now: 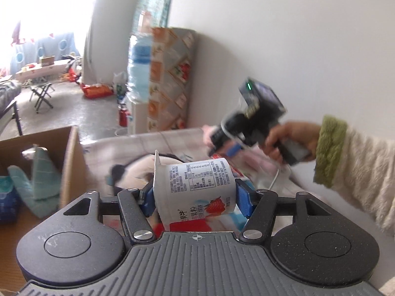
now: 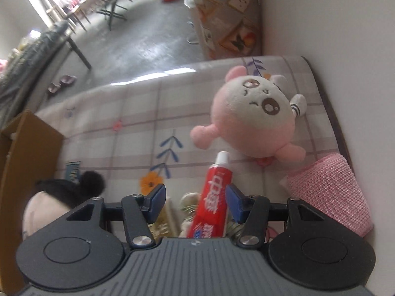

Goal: Organize soft objects
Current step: 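Grasp the red toothpaste tube with the right tool while the left tool lifts the yogurt cup, then carry the toothpaste in the right tool while the left tool carries the yogurt cup over the box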

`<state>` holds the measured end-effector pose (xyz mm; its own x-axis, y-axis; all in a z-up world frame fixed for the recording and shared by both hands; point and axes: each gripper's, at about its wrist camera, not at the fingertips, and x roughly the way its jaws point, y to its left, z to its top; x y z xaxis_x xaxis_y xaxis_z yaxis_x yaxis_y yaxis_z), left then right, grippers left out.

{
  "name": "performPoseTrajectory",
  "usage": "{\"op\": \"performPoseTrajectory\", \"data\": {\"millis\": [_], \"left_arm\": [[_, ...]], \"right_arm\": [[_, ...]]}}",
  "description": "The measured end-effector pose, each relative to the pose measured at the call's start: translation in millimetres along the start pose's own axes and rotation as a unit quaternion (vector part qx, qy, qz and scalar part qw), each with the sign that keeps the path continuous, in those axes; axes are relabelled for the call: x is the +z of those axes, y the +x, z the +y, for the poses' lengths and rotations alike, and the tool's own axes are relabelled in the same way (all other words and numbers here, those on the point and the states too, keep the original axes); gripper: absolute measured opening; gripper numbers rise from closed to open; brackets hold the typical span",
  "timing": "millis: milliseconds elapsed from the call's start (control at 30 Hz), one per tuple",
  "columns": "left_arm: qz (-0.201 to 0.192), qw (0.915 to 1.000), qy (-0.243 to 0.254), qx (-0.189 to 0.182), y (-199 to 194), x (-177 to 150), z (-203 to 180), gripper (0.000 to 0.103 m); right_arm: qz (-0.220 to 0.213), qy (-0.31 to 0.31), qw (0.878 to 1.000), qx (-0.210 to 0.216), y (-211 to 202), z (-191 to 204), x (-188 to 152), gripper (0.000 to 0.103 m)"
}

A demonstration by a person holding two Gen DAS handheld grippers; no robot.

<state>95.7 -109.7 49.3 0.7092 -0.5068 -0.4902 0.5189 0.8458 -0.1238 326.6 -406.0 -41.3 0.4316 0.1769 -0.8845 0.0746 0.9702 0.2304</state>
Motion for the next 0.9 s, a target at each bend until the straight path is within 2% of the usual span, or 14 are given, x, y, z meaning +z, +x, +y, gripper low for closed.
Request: {"op": "performPoseTrajectory", "data": {"millis": [233,433,700,900], "left_arm": [[-0.024,0.9984,-0.032,0.040,-21,10,42,0.060],[-0.021,0.9960,-0.058,0.065,-16,12,68,0.060],[-0.018,0.9925,-0.085,0.085,-31,6,94,0.060],[-0.027,0.9892,-0.103,0.101,-46,5,110,0.060]], "right_arm": [[0.035,-0.004,0.999,-0.031,26,1,5,0.042],[0.033,-0.019,0.998,-0.043,31,6,3,0.031],[-0.013,-0.035,0.999,-0.031,4,9,-6,0.030],[-0.080,-0.041,0.996,-0.008,-47,13,-21,0.029]]}}
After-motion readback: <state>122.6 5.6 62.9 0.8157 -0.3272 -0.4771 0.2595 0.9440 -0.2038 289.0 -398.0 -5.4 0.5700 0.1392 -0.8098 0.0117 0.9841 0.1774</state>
